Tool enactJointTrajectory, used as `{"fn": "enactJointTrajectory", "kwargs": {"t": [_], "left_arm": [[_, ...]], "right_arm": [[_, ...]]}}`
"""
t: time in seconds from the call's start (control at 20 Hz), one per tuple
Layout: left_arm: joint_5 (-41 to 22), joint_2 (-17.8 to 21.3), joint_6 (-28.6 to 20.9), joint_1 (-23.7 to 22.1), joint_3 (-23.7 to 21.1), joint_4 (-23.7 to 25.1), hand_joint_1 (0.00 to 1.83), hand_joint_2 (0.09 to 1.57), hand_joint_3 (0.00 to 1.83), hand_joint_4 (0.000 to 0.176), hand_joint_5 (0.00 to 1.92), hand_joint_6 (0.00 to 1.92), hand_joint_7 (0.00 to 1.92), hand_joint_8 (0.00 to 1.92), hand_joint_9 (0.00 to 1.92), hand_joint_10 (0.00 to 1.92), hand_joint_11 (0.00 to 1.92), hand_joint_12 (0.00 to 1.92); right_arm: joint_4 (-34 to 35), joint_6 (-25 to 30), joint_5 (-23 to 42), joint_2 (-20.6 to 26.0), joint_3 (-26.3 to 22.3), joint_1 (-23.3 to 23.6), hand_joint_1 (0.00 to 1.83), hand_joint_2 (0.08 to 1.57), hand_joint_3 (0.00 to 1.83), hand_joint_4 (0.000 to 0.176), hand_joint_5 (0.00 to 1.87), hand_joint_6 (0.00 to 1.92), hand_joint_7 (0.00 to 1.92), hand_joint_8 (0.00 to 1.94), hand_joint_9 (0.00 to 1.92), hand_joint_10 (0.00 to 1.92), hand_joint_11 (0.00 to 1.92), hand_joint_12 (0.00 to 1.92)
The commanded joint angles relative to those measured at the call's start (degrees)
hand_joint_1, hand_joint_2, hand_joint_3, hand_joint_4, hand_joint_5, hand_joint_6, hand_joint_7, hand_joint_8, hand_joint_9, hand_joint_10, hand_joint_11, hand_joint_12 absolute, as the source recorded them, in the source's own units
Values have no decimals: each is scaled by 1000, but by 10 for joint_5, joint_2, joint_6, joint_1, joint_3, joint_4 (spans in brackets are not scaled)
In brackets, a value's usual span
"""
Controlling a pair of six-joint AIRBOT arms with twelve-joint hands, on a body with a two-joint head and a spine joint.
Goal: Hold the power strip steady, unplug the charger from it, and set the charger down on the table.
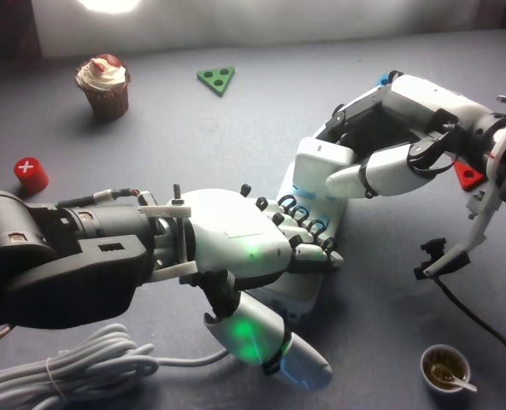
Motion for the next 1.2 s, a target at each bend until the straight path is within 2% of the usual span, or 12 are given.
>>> {"fn": "enactJointTrajectory", "kwargs": {"t": [0.0, 0.1, 0.3, 0.4, 0.45, 0.7, 1.0, 1.15], "left_arm": [[-25, -3, 1, 1, 1, -2, 0, 936, 2, 0, 142, 7, 170, 7, 164, 8, 146, 70], [-25, -2, 2, 1, 2, -2, 0, 933, 0, 0, 142, 5, 177, 7, 164, 5, 141, 65], [-25, -2, 2, 1, 3, -3, 0, 929, 0, 0, 130, 0, 164, 0, 159, 2, 145, 65], [-25, -2, 2, 1, 3, -4, 0, 935, 1, 0, 146, 6, 185, 8, 181, 9, 165, 71], [-25, -2, 2, 1, 3, -4, 0, 931, 0, 0, 139, 3, 183, 7, 179, 7, 162, 69], [-24, -3, 2, 1, 2, -4, 0, 935, 1, 0, 140, 2, 179, 2, 174, 3, 151, 62], [-22, -6, 5, 3, 2, -4, 0, 940, 2, 0, 143, 7, 183, 11, 172, 8, 152, 57], [-22, -8, 5, 6, 2, -4, 0, 934, 0, 0, 132, 1, 170, 3, 162, 3, 146, 52]], "right_arm": [[-21, 10, 37, 5, -6, 2, 1384, 1079, 0, 0, 973, 953, 1123, 607, 988, 1135, 793, 953], [-27, 10, 42, 5, -7, 3, 1386, 1068, 0, 0, 996, 920, 1150, 554, 1011, 1094, 812, 931], [-27, 10, 45, 6, -3, 14, 1387, 1067, 0, 0, 1010, 890, 1141, 571, 1011, 1100, 809, 929], [-28, 10, 45, 6, -2, 17, 1383, 1081, 0, 0, 984, 946, 1102, 632, 977, 1150, 770, 962], [-30, 10, 45, 6, -2, 17, 1385, 1072, 0, 0, 1013, 907, 1130, 582, 988, 1126, 790, 942], [-39, 10, 50, 6, -3, 17, 1387, 1064, 1, 0, 1025, 877, 1140, 567, 1013, 1092, 821, 911], [-49, 11, 64, 8, 6, 27, 1388, 1062, 0, 0, 1011, 909, 1164, 516, 1025, 1069, 850, 860], [-49, 11, 64, 8, 8, 29, 1385, 1069, 0, 0, 1011, 926, 1135, 556, 1004, 1097, 820, 878]]}}
